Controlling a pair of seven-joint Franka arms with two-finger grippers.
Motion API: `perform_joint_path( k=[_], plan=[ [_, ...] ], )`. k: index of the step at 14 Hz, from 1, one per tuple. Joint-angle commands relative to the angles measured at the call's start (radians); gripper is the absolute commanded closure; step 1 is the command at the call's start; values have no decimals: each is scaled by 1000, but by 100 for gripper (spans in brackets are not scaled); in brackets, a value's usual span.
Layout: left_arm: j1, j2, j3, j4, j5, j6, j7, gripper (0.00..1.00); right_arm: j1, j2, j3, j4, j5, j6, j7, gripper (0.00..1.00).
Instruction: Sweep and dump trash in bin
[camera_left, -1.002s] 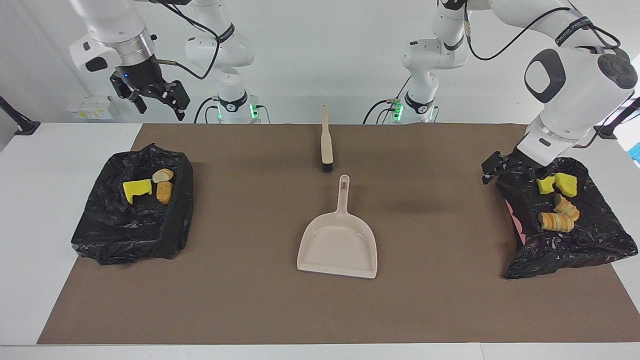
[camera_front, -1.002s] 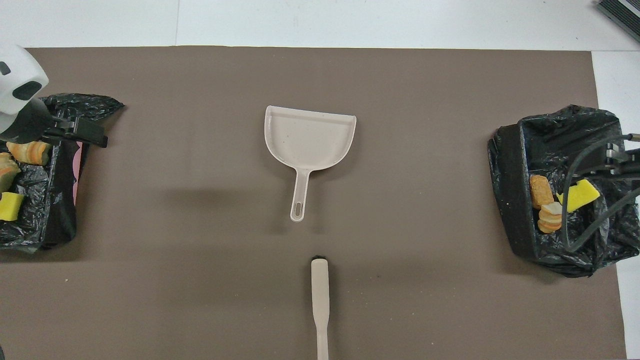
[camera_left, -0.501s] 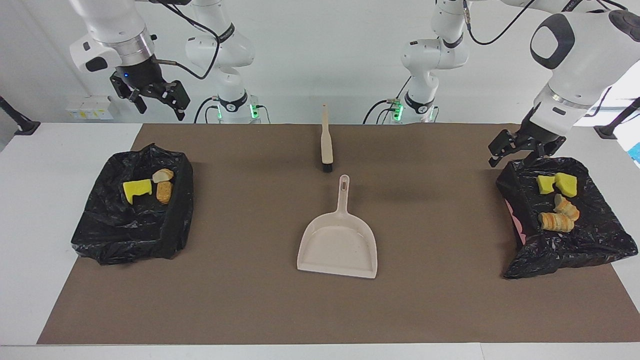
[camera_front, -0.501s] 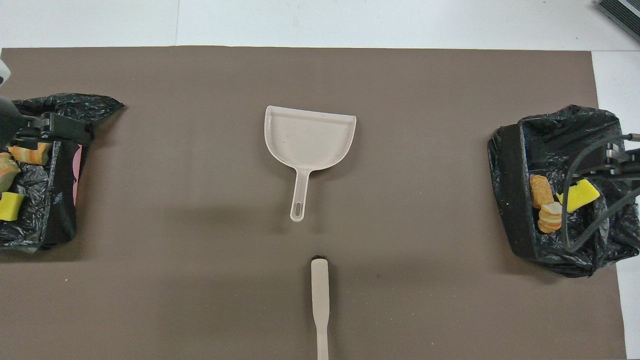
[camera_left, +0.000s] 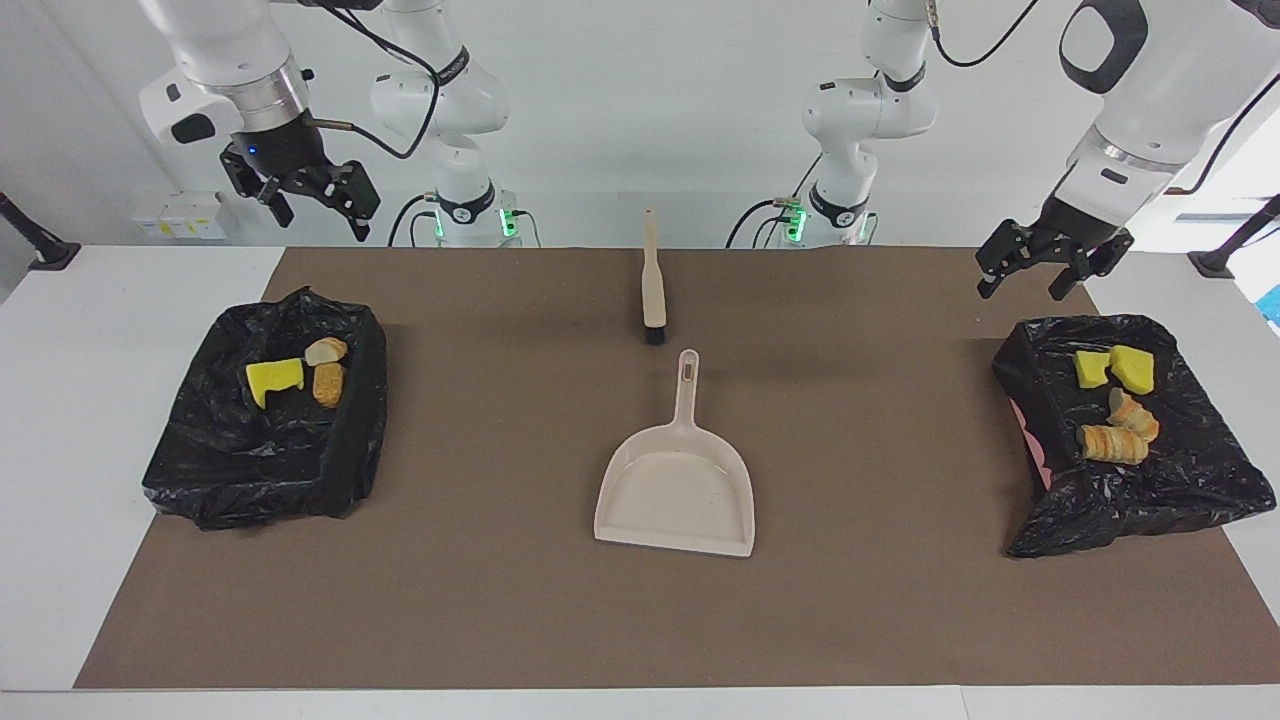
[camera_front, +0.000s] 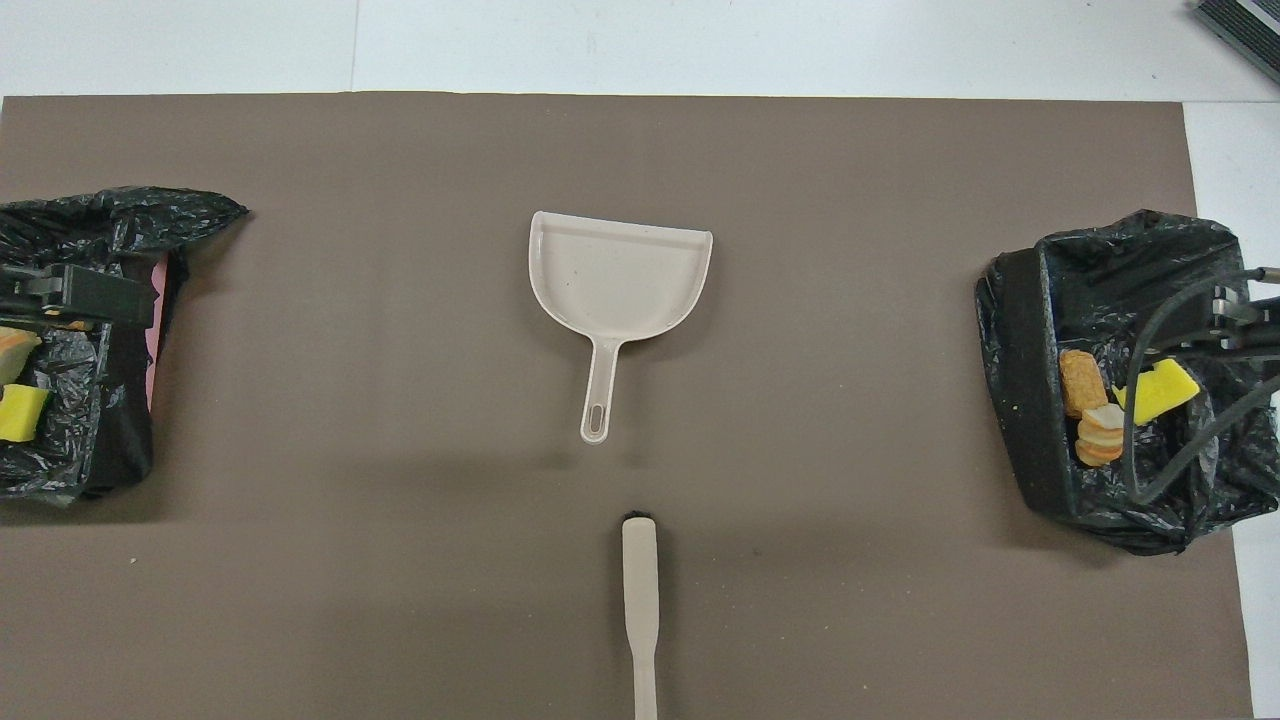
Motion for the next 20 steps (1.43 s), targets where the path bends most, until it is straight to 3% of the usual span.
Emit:
perform_joint_path(
  k=[1,20],
  plan=[
    [-5,-27,3,-23,20,-7,10,0,-9,-22,-2,-27,19,12,-21,0],
    [3,-25,7,-3,69,-66,90,0,-9,-22,-2,-27,19,12,-21,0]
  ],
)
